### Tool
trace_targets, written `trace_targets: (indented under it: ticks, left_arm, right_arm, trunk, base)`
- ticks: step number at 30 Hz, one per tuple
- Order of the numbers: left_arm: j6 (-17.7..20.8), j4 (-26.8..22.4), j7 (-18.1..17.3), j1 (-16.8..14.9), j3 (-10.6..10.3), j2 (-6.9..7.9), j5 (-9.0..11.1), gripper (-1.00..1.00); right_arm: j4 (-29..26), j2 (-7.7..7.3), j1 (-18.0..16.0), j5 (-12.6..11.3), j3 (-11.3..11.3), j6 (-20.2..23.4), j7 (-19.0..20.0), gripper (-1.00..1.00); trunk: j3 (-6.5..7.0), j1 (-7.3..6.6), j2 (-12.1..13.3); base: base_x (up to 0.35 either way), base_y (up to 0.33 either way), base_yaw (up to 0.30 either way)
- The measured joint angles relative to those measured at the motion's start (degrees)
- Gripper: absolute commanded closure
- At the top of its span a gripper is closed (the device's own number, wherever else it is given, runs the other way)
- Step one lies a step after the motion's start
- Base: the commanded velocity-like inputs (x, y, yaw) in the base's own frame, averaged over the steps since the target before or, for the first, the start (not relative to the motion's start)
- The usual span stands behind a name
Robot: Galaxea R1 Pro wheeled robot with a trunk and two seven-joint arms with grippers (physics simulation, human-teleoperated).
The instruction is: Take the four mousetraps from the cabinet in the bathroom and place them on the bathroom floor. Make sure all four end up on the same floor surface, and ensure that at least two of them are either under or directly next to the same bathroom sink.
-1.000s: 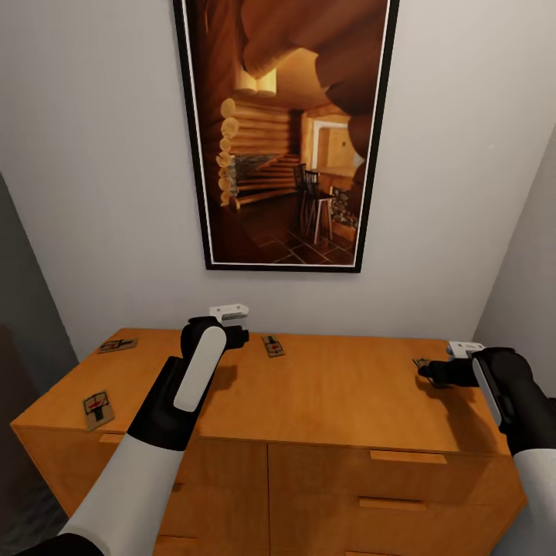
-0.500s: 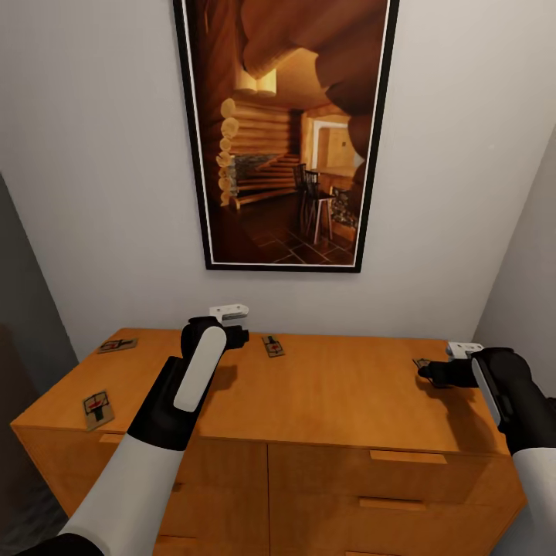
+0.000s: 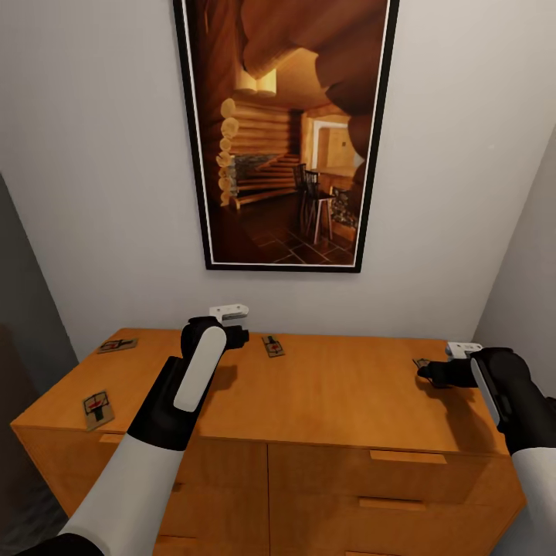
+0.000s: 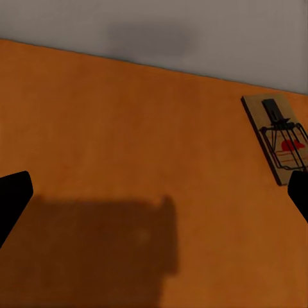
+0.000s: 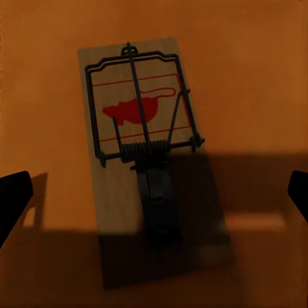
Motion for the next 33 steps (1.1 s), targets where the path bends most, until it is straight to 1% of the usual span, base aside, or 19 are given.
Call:
trace_targets:
  ticks: [32, 33]
  left_arm:
    - [0.0, 0.0, 0.0, 0.0, 0.0, 0.00, 0.0, -1.00]
    - [0.0, 0.0, 0.0, 0.0, 0.0, 0.00, 0.0, -1.00]
  right_arm:
    - [0.2, 0.14, 0.0, 0.0, 0.4, 0.0, 0.1, -1.00]
    - [0.3, 0.14, 0.0, 0.0, 0.4, 0.0, 0.1, 1.00]
  trunk:
    - [0.00, 0.00, 0.0]
    - [0.00, 0.00, 0.0]
  base:
    - [0.000, 0.000, 0.000]
    - [0.000, 0.000, 0.000]
